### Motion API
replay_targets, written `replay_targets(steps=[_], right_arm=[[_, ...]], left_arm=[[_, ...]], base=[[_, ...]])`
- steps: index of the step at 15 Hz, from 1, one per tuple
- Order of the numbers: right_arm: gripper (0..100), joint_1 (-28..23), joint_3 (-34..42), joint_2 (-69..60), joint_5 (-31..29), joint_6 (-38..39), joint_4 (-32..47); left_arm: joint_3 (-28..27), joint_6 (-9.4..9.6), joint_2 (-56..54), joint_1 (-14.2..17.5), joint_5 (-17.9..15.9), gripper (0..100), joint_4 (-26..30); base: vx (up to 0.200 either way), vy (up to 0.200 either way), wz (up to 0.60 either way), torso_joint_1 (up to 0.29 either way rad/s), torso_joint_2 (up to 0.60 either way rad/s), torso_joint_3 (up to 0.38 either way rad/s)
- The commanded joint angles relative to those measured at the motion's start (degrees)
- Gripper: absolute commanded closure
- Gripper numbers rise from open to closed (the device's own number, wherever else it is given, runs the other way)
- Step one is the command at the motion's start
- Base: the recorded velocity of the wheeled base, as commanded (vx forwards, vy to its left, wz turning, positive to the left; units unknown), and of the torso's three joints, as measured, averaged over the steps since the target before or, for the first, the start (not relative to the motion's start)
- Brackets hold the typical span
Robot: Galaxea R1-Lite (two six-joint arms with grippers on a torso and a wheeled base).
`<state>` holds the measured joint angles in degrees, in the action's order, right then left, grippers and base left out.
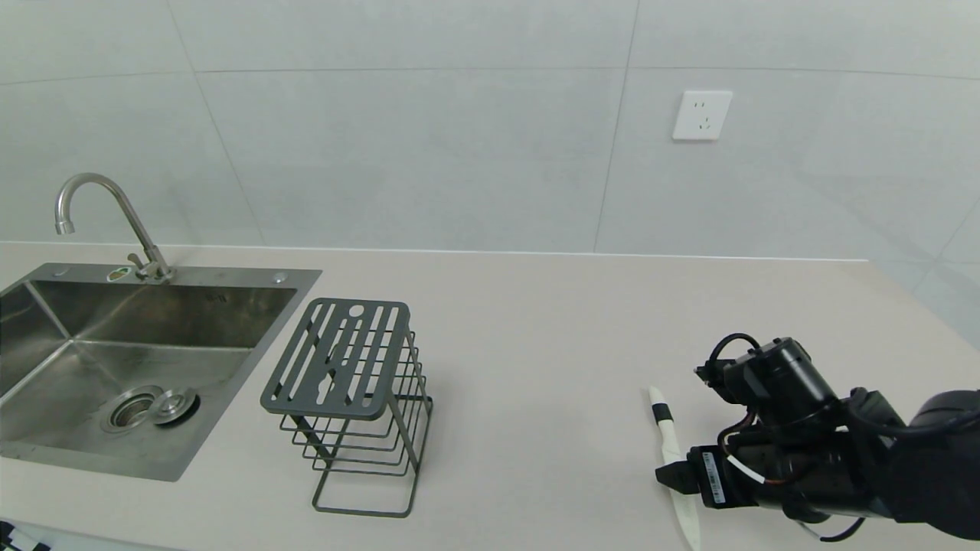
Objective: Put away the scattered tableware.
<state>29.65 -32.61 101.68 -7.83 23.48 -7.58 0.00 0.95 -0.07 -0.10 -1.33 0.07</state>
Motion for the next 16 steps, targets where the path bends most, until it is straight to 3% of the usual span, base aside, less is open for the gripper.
replay_targets(steps=[1, 5, 7, 16], right_arm=[[0, -0.6, -1.5, 3.2, 0.0, 0.0, -0.1], [0, -0.1, -7.2, 9.0, -0.5, 0.0, -0.1], [0, -0.1, -10.5, 13.4, -5.2, -0.2, 0.0], [0, -0.3, -11.2, 16.6, -6.8, -0.5, 0.0]], left_arm=[[0.0, 0.02, 0.1, 0.0, 0.0, 0, 0.0], [0.0, -0.07, 0.1, 0.0, 0.0, 0, 0.0], [0.0, -0.07, 0.1, 0.0, 0.0, 0, 0.0], [0.0, -0.16, 0.1, 0.0, 0.0, 0, 0.0]], base=[[0.0, 0.0, 0.0, 0.0, 0.0, 0.0], [0.0, 0.0, 0.0, 0.0, 0.0, 0.0], [0.0, 0.0, 0.0, 0.0, 0.0, 0.0], [0.0, 0.0, 0.0, 0.0, 0.0, 0.0]])
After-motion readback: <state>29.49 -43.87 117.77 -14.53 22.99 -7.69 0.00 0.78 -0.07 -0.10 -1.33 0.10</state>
